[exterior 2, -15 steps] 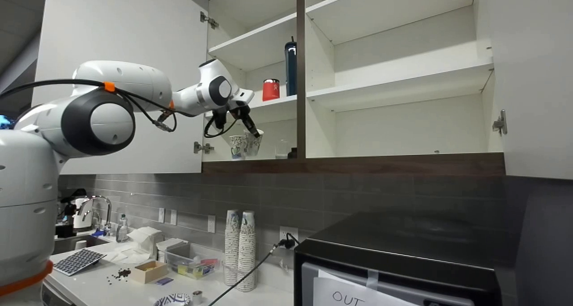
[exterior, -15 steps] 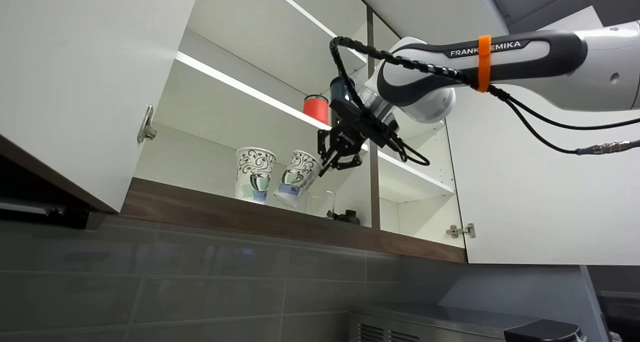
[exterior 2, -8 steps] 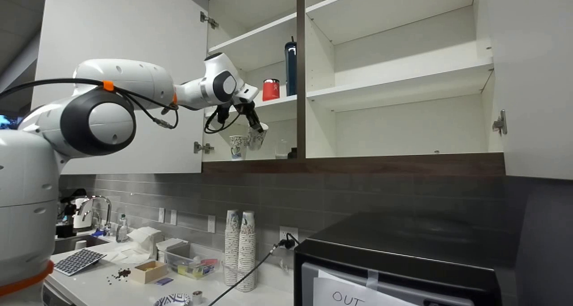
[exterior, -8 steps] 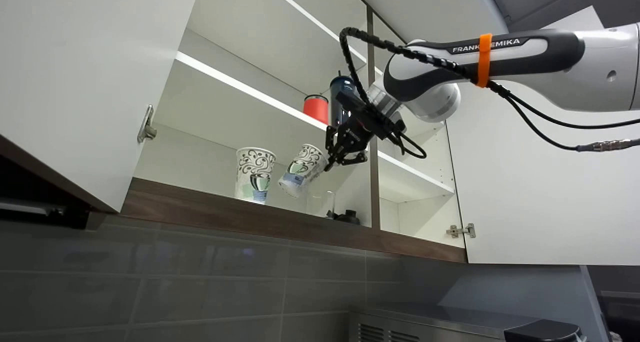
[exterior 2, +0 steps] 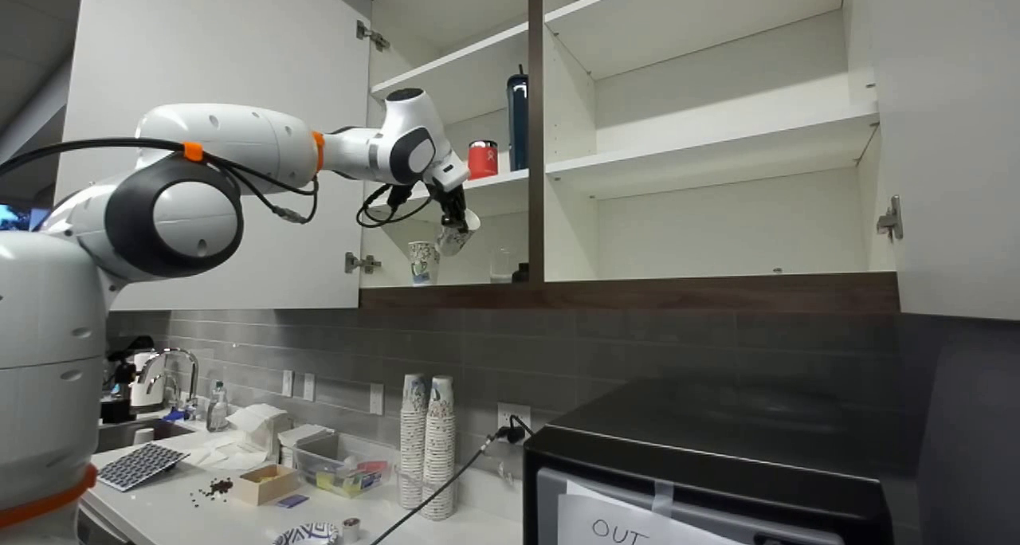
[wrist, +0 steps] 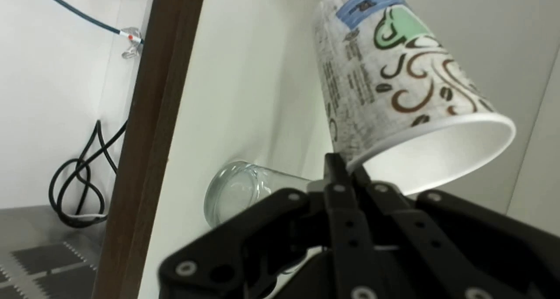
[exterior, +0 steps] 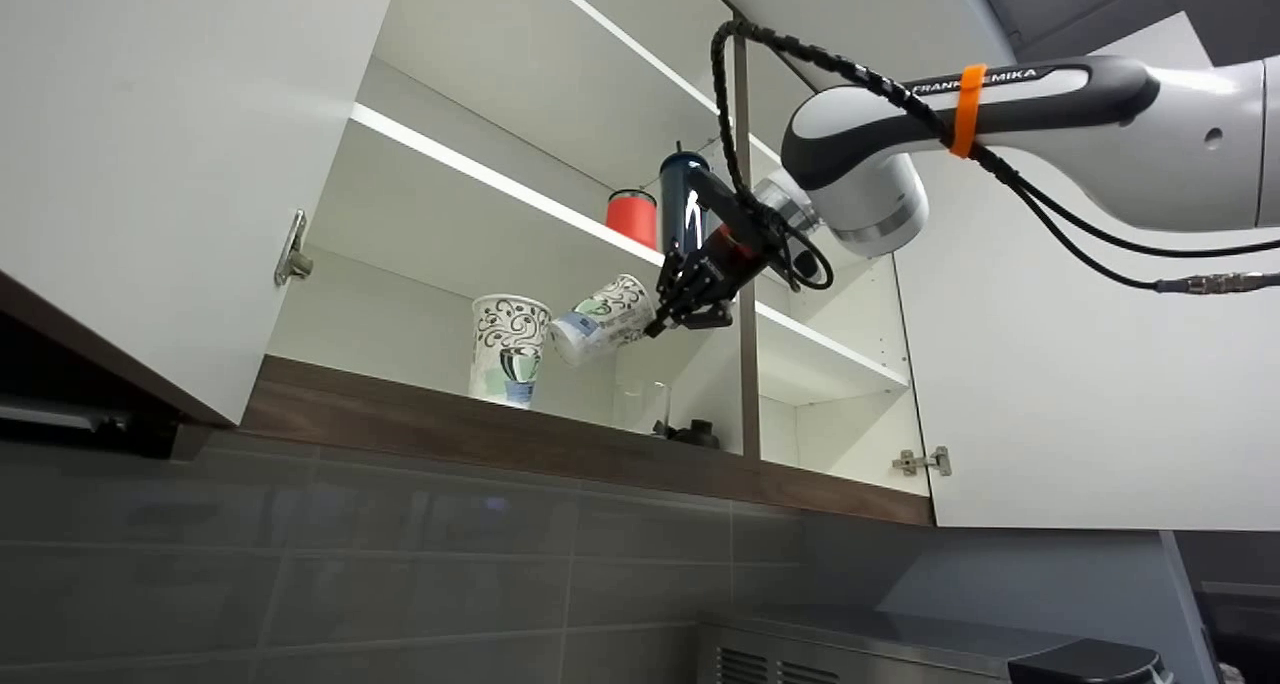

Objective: Stack up the two paper cups on the bottom shelf and place them on the counter top

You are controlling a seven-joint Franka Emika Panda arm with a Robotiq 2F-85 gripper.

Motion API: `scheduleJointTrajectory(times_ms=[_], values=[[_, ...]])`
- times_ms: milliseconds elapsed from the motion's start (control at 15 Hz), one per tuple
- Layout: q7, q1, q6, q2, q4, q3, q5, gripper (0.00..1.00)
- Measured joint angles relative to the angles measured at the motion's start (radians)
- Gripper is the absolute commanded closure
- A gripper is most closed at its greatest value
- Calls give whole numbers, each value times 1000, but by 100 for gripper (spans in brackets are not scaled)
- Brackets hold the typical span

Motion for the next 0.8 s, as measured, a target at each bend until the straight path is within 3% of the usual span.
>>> scheduleJointTrajectory(times_ms=[800], values=[[183, -9, 17, 11, 12, -32, 257, 99]])
